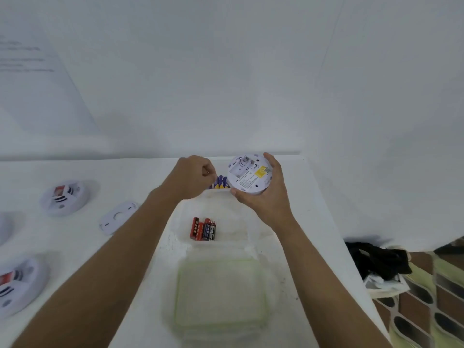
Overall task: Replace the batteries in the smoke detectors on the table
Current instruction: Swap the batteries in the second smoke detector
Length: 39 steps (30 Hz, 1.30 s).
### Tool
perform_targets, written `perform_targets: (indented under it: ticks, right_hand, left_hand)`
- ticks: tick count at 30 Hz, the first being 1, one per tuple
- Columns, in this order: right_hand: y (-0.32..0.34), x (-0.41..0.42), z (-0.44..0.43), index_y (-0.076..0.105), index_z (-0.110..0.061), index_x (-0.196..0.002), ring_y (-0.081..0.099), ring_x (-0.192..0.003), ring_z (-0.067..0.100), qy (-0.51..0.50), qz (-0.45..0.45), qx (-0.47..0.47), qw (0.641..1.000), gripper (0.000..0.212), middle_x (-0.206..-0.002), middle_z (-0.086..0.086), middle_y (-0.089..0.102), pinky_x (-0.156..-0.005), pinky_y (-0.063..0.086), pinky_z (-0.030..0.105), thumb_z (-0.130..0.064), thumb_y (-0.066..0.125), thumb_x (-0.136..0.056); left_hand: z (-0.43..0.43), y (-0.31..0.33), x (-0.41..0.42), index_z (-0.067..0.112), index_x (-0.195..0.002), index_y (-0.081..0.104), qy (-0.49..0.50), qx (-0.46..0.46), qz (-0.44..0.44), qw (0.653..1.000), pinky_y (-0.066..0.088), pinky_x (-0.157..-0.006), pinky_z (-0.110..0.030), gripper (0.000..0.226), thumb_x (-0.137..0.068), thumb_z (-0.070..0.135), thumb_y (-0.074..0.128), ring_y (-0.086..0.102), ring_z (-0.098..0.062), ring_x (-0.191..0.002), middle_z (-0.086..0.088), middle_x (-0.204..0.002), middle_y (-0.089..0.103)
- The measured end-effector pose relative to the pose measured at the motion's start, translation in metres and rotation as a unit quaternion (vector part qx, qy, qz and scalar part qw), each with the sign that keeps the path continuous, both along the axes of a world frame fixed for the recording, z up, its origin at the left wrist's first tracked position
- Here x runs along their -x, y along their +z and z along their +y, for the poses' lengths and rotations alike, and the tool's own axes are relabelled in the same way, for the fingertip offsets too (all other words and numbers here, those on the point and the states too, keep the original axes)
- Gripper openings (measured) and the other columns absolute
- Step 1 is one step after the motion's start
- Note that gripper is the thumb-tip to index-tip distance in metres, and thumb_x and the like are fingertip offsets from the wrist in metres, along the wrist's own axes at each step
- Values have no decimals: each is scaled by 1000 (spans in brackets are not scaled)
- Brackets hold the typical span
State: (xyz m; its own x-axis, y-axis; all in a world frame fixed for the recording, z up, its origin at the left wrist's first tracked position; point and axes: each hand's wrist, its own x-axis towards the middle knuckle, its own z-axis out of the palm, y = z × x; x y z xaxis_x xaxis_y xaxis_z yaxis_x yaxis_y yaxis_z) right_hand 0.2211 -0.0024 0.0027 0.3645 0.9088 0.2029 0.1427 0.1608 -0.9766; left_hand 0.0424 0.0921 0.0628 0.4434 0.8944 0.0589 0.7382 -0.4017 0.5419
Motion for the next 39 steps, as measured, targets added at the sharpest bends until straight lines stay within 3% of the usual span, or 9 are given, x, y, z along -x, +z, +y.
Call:
perform_targets:
  ticks: [3, 8, 11, 15, 21, 25, 30, 34, 39]
  right_hand:
    - [0, -1, 7, 32, -22, -150, 52, -132, 10, -11, 7, 6, 1000, 110, -146, -1, 47, -101, 53, 51, -15, 95, -60]
    - [1, -6, 15, 31, -21, -150, 51, -133, 11, -16, -6, 6, 1000, 112, -147, 4, 46, -103, 52, 35, -21, 95, -59]
    - [1, -10, 17, 31, -22, -150, 51, -133, 10, -19, -12, 15, 1000, 114, -146, 2, 47, -99, 55, 34, -29, 93, -55]
    - [-2, -18, 19, 32, -19, -150, 51, -132, 10, -25, -20, 13, 999, 107, -145, 4, 47, -92, 53, 23, -7, 93, -64]
    - [-2, -20, 17, 33, -21, -149, 50, -133, 8, -40, -30, 22, 999, 109, -146, 1, 46, -100, 51, 23, -24, 95, -59]
    - [-3, -23, 16, 32, -17, -149, 50, -130, 3, -42, -34, 18, 998, 104, -145, 1, 47, -92, 47, 11, -5, 93, -66]
    - [-3, -21, 15, 31, -15, -150, 51, -129, 0, -39, -27, 16, 999, 103, -145, 1, 47, -92, 48, 11, -4, 92, -67]
    - [-2, -18, 12, 32, -19, -149, 51, -131, 5, -38, -19, 17, 999, 106, -145, -1, 47, -100, 51, 24, -14, 94, -64]
    - [-1, -15, 8, 32, -22, -149, 51, -131, 3, -28, -15, 18, 999, 103, -143, -6, 48, -102, 54, 40, -11, 93, -67]
  left_hand:
    - [26, -6, -12, 13, -94, 74, -26, 38, 47, 998, 36, -53, -3, 11, -89, 17, 65, 57, -1, -64, 2, -88, 69]
    - [58, -22, -22, 13, -118, 69, -53, 93, 184, 977, 46, -79, -25, 37, -86, 32, 71, 62, -20, -97, -5, -113, 70]
    - [66, -29, -25, 13, -120, 67, -57, 96, 200, 973, 47, -76, -27, 46, -80, 37, 76, 61, -19, -89, -3, -102, 68]
    - [68, -32, -27, 15, -107, 65, -65, 105, 194, 973, 46, -65, -24, 38, -77, 32, 80, 61, -15, -80, 2, -89, 62]
    - [68, -38, -30, 18, -108, 70, -89, 83, 214, 969, 45, -68, -25, 33, -80, 34, 77, 58, -16, -80, 1, -98, 64]
    - [66, -39, -28, 14, -107, 73, -98, 74, 215, 969, 44, -56, -21, 23, -85, 23, 73, 56, -12, -70, -4, -106, 69]
    - [62, -36, -20, 16, -89, 72, -75, 76, 110, 988, 45, -61, -20, 8, -81, 15, 73, 62, -13, -78, 2, -92, 69]
    - [52, -30, -15, 18, -96, 73, -28, 65, -59, 996, 43, -72, -20, 9, -90, 18, 66, 64, -9, -83, 5, -96, 70]
    - [28, -16, -12, 18, -99, 71, -26, 157, -313, 936, 55, -63, -28, 17, -100, 14, 54, 66, -13, -76, 1, -102, 63]
